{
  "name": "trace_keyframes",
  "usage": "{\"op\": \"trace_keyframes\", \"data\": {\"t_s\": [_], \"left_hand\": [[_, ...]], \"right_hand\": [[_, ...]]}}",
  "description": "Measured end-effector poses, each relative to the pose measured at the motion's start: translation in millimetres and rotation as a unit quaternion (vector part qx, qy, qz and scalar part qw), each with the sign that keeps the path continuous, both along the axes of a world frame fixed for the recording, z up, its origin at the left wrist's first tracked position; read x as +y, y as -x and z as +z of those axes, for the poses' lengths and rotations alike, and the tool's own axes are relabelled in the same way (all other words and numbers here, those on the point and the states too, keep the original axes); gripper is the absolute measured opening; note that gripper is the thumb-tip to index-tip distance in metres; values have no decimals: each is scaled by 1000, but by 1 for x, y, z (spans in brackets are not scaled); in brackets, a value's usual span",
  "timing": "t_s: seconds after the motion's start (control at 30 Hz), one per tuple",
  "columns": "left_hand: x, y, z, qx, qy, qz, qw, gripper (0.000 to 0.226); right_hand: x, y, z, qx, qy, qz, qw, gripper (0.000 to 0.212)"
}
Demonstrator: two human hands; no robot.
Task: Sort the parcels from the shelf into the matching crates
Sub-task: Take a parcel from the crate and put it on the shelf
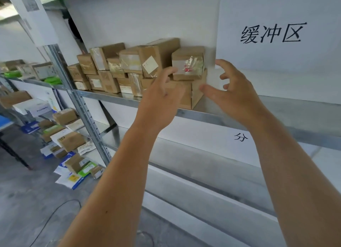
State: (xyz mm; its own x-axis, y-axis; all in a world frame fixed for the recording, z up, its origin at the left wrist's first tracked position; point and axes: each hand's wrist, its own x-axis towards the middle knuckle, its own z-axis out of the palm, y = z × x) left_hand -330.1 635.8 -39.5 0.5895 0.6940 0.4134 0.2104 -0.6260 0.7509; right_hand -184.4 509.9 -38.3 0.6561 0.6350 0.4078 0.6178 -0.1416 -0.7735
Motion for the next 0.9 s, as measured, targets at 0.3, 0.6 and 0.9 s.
{"op": "trace_keyframes", "data": {"t_s": [0.3,0.6,0.9], "left_hand": [[87,-54,8,11,-9,-33,999,55],[130,-80,19,14,-1,-90,996,70],[121,-77,21,-18,-4,-148,989,45]], "right_hand": [[85,-33,4,4,8,-78,997,71],[136,-41,7,21,-60,-145,987,54],[123,-21,23,-5,-111,-231,966,26]]}}
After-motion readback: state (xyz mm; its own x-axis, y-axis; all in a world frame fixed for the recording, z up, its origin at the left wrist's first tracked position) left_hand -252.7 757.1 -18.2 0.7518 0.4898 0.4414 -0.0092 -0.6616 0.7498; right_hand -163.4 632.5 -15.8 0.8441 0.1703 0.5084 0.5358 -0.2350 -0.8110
